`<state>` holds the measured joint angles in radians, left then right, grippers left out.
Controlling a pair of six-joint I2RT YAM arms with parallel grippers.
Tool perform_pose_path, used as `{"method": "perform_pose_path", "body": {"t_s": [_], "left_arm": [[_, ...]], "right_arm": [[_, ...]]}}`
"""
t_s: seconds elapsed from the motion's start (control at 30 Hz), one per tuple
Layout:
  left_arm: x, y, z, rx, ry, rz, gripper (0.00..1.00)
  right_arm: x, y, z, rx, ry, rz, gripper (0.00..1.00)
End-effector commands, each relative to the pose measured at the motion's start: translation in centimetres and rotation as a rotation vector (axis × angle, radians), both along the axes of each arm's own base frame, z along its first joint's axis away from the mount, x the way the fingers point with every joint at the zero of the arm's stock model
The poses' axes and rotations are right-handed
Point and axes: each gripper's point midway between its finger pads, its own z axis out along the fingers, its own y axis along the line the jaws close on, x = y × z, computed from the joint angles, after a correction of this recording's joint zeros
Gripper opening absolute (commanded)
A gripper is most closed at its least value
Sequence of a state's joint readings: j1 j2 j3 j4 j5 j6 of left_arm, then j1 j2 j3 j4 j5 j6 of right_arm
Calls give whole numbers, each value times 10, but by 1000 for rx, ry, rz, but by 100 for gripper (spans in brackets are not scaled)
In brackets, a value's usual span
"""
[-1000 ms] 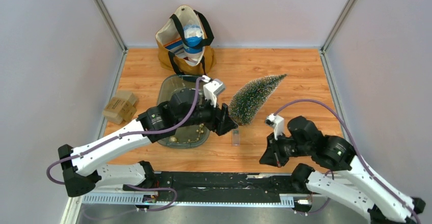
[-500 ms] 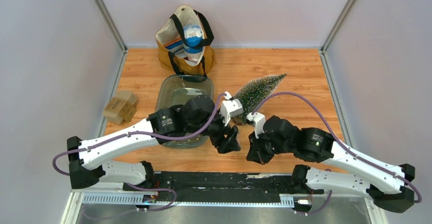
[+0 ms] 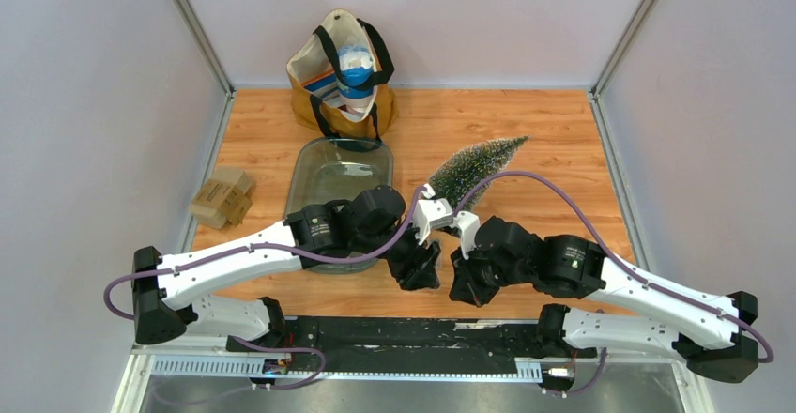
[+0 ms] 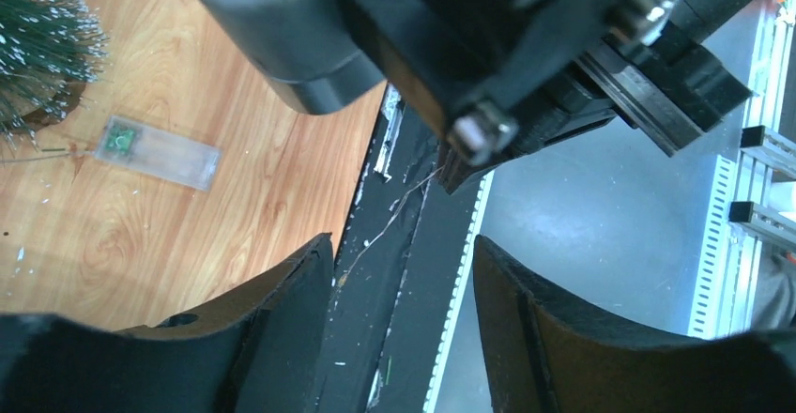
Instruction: Decorate the small christmas tree
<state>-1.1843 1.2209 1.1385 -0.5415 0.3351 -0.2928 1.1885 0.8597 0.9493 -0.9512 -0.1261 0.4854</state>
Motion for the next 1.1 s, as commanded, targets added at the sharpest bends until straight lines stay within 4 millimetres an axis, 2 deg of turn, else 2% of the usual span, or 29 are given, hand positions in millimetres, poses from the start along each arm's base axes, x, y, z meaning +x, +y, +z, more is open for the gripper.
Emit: {"method": "perform_pose_path", "body": {"t_s": [0.0,0.03,0.07,0.1,0.3,0.4,0.43,0.5,0.53,0.6,0.63,0.7,0.73,0.77,0.8,0.83,0.9,0.97,1.07], "left_arm": [[-2,4,-3,3,-30,-28,59],[-4,4,-6,15,-21,-39,55],[-4,5,-8,25,-20,-42,46],[-4,5,-10,35,-19,-40,42],[-3,13,-18,60,-12,-10,0],[7,22,-23,78,-37,69,0],[8,25,-26,90,-34,87,0],[14,34,-32,114,-46,140,0],[15,39,-34,118,-53,159,0],[19,47,-37,124,-60,204,0],[20,50,-39,125,-55,227,0],[22,63,-47,150,-56,280,0],[26,68,-44,143,-67,318,0],[26,73,-49,155,-62,331,0],[31,80,-45,146,-80,377,0],[33,86,-49,164,-81,397,0],[42,103,-47,169,-97,478,0],[49,116,-44,165,-99,535,0],[60,143,-36,174,-117,643,0]], "right_arm": [[7,13,26,92,-49,-4,0],[7,13,27,96,-54,-4,0],[8,13,27,101,-59,-7,0],[9,13,27,103,-64,-10,0],[11,16,31,135,-78,-22,0],[13,17,35,150,-90,-31,1],[14,17,36,154,-91,-34,7],[17,18,40,169,-105,-50,13],[19,18,41,179,-112,-63,26],[23,16,48,209,-135,-88,29],[26,15,52,221,-149,-107,37],[36,8,58,237,-190,-171,44],[39,4,64,254,-209,-193,49],[42,0,69,271,-224,-220,51],[45,-4,74,292,-241,-240,49],[47,-9,79,313,-257,-263,49],[55,-21,89,347,-293,-335,54],[63,-37,97,381,-325,-419,53],[81,-78,99,405,-362,-644,55]]}}
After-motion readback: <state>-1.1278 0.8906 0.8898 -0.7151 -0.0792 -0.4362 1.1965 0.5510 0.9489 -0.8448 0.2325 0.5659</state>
